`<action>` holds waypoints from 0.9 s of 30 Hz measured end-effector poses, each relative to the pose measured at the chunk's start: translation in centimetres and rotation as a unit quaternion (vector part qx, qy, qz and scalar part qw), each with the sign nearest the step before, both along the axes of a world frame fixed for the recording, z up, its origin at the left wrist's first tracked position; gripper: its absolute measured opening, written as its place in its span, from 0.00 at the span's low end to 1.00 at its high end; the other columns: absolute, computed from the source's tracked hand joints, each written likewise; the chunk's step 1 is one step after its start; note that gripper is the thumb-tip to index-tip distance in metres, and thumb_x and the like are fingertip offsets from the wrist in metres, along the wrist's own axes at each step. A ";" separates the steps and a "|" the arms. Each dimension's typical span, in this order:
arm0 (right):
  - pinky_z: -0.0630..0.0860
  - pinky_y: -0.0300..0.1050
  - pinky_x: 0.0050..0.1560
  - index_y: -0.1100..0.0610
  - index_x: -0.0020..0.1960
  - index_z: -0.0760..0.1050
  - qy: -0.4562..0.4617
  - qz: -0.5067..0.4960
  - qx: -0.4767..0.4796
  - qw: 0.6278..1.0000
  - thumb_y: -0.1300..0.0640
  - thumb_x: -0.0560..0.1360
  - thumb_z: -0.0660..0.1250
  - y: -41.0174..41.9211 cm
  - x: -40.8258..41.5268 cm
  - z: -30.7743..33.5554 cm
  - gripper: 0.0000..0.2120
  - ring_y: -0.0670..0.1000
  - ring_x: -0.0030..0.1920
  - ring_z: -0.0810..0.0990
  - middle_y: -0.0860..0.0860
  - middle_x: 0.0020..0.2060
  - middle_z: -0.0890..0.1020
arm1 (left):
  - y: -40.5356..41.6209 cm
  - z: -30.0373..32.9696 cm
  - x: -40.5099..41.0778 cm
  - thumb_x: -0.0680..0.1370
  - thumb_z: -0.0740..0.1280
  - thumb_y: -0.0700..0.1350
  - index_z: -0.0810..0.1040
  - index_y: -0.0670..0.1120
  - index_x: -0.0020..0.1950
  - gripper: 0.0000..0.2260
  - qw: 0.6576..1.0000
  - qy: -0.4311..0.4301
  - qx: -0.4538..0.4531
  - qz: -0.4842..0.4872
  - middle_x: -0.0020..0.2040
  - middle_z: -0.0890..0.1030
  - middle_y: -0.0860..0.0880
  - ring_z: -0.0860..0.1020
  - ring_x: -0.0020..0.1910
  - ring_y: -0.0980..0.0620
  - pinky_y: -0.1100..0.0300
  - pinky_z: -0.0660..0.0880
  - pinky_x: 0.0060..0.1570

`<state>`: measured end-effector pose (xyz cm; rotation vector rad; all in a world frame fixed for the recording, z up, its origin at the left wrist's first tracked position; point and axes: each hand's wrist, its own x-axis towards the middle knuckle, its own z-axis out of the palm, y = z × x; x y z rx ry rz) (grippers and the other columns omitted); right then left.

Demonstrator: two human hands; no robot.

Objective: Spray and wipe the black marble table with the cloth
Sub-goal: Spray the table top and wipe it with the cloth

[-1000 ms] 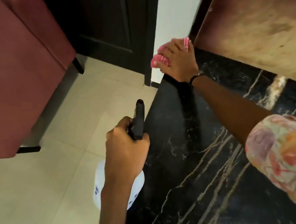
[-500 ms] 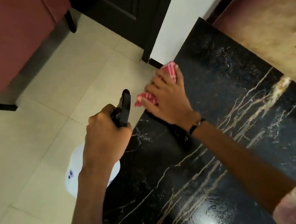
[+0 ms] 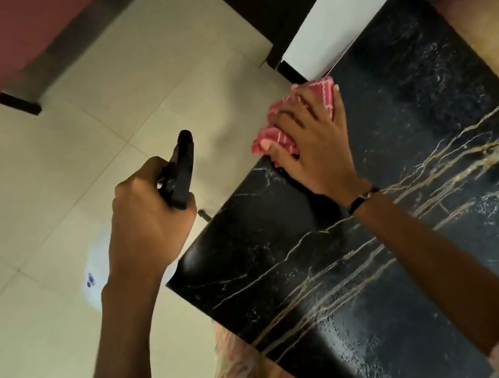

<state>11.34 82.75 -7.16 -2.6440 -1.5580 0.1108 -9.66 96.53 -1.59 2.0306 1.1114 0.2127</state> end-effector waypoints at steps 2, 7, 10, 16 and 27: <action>0.54 0.68 0.70 0.51 0.57 0.77 0.026 0.022 0.006 0.999 0.37 0.78 0.50 0.1 -4.0 0.0 0.24 0.55 0.69 0.69 0.49 0.59 0.79 | 0.0 -0.2 -1.0 0.66 0.59 0.42 0.75 0.41 0.42 0.09 1.000 0.005 -0.012 0.017 0.33 0.78 0.40 0.73 0.33 0.36 0.47 0.74 0.35; 0.49 0.67 0.72 0.50 0.57 0.77 0.092 0.073 -0.001 0.993 0.36 0.76 0.53 0.3 -14.0 0.1 0.24 0.55 0.68 0.67 0.49 0.59 0.79 | -0.4 -0.8 -3.7 0.65 0.60 0.42 0.75 0.43 0.44 0.10 0.997 0.019 -0.052 0.060 0.35 0.78 0.42 0.73 0.34 0.38 0.50 0.72 0.36; 0.47 0.66 0.72 0.49 0.59 0.76 0.094 0.142 -0.003 0.985 0.37 0.75 0.56 -0.1 -16.8 0.0 0.22 0.55 0.69 0.65 0.49 0.60 0.78 | -0.7 -1.1 -5.3 0.68 0.64 0.38 0.76 0.41 0.45 0.07 0.995 0.026 -0.059 0.072 0.37 0.78 0.42 0.75 0.36 0.37 0.50 0.73 0.38; 0.50 0.66 0.72 0.51 0.58 0.77 0.062 0.133 0.010 0.989 0.35 0.75 0.54 0.4 -12.3 -0.6 0.25 0.54 0.67 0.67 0.49 0.60 0.79 | -1.8 -2.0 -8.1 0.65 0.61 0.43 0.76 0.42 0.46 0.12 0.993 0.022 -0.058 0.101 0.38 0.79 0.40 0.73 0.34 0.35 0.47 0.74 0.37; 0.51 0.66 0.72 0.50 0.58 0.78 0.085 0.158 0.018 0.984 0.38 0.75 0.59 0.1 -20.7 -0.3 0.21 0.55 0.68 0.68 0.49 0.58 0.80 | -5.1 -2.3 -12.5 0.67 0.62 0.41 0.75 0.43 0.45 0.09 0.975 -0.026 -0.067 0.211 0.41 0.79 0.45 0.75 0.38 0.40 0.56 0.72 0.40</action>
